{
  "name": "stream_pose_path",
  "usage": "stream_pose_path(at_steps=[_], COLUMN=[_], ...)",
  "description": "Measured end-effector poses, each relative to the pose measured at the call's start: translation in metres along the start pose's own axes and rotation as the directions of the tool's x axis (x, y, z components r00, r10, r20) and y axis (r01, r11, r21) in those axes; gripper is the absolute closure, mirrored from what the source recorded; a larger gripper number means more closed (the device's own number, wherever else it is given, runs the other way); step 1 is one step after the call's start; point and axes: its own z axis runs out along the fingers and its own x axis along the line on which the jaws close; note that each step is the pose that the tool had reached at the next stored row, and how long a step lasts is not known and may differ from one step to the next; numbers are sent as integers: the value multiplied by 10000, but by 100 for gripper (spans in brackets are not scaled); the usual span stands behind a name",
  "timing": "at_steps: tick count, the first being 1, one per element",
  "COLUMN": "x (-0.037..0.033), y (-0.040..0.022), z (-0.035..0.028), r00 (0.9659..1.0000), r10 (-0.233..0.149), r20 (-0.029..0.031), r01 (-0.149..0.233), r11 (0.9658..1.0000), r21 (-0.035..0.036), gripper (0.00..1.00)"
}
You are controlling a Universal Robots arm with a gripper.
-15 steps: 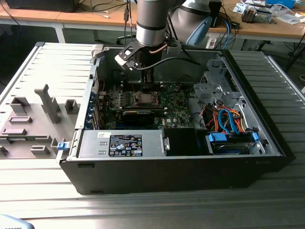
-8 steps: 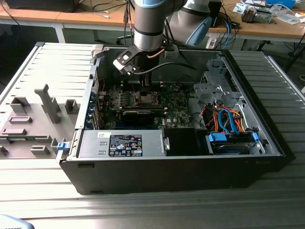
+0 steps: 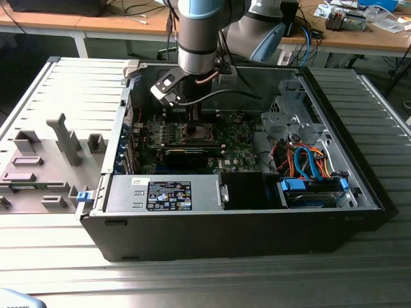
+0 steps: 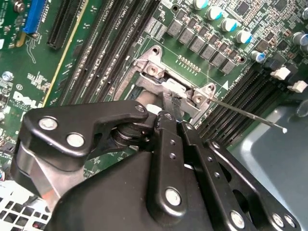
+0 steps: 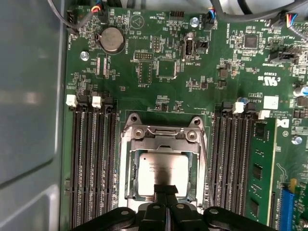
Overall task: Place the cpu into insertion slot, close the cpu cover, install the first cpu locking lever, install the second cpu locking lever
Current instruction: 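Close the cpu cover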
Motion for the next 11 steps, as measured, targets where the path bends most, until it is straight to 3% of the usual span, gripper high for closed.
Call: stream_pose_path(at_steps=[11], x=[1], y=[-7], z=[38], r00=[10000], r10=[0], r20=[4], r01=[0], r11=[10000], r21=[3], gripper=[89])
